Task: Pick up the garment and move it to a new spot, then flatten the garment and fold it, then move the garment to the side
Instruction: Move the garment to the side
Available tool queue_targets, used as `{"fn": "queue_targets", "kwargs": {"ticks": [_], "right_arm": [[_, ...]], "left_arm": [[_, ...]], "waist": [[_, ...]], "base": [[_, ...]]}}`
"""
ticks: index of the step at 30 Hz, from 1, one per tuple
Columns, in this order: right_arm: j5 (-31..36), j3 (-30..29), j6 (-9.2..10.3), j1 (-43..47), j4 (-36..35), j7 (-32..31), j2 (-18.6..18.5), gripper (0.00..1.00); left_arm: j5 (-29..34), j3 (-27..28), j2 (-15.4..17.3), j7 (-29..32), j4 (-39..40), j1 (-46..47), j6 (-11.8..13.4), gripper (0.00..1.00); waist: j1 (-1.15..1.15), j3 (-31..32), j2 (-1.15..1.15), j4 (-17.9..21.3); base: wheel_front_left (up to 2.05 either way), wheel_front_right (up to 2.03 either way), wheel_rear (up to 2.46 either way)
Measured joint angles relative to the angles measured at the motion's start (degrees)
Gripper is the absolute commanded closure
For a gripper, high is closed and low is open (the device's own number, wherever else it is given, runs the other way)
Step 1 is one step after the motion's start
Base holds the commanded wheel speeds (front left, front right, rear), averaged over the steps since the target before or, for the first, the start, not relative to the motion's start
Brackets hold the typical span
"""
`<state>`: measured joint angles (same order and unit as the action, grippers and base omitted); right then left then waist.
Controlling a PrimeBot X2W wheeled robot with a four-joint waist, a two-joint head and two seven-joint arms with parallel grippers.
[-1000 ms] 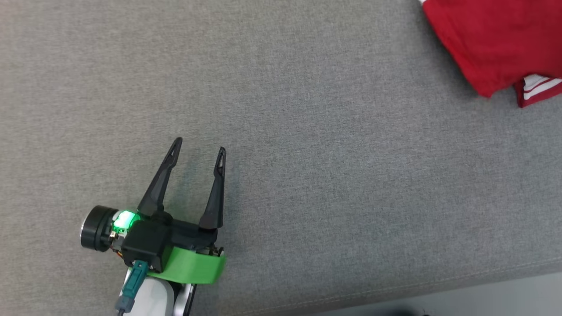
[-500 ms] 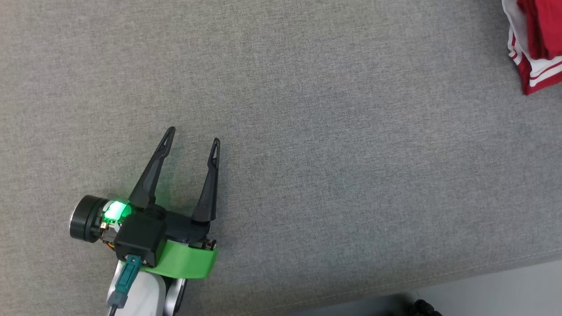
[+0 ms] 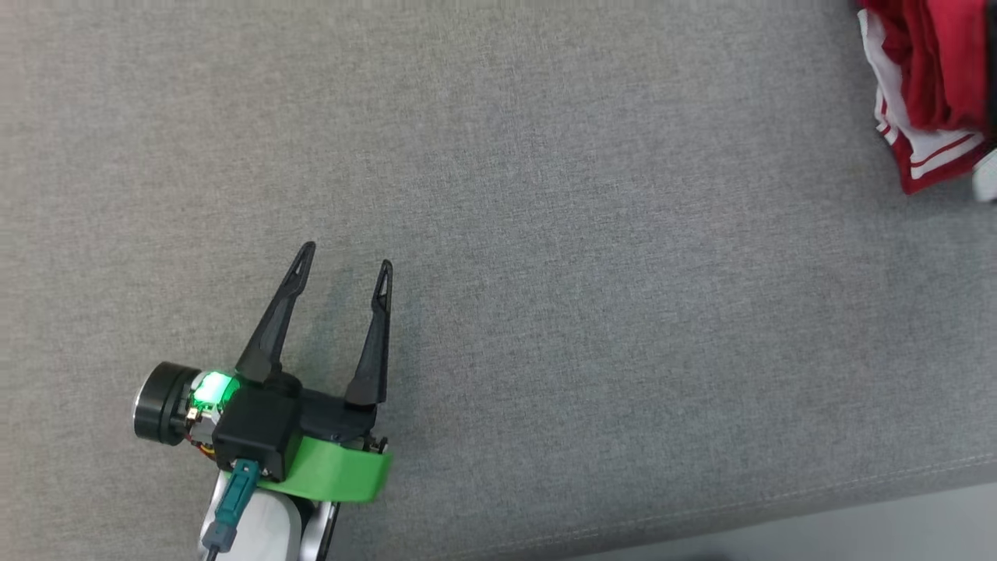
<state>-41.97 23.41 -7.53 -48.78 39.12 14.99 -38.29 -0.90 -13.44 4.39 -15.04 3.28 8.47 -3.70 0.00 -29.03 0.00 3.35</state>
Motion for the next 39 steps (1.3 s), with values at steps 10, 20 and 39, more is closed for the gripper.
{"fn": "queue_targets", "kwargs": {"ticks": [10,20,39], "right_arm": [[-0.2,1.15,0.0,14.13,-5.98,0.0,10.88,0.0],[9.37,-1.96,0.0,27.82,-15.5,0.0,20.18,0.0],[23.17,-11.18,0.01,48.7,-29.85,0.05,30.56,0.0]], "left_arm": [[-1.58,-0.31,-0.98,0.01,-1.99,-5.78,1.74,0.0],[-3.89,1.42,-1.41,0.0,-3.25,-12.42,4.87,0.0],[-7.17,5.73,-1.51,0.0,-1.91,-20.43,6.67,0.0]], "waist": [[0.0,10.08,0.0,-0.85],[0.0,20.91,0.0,-1.46],[0.0,32.72,0.0,-1.7]], "base": [[0.0,0.0,0.0],[0.0,0.0,0.0],[0.0,0.0,0.0]]}}
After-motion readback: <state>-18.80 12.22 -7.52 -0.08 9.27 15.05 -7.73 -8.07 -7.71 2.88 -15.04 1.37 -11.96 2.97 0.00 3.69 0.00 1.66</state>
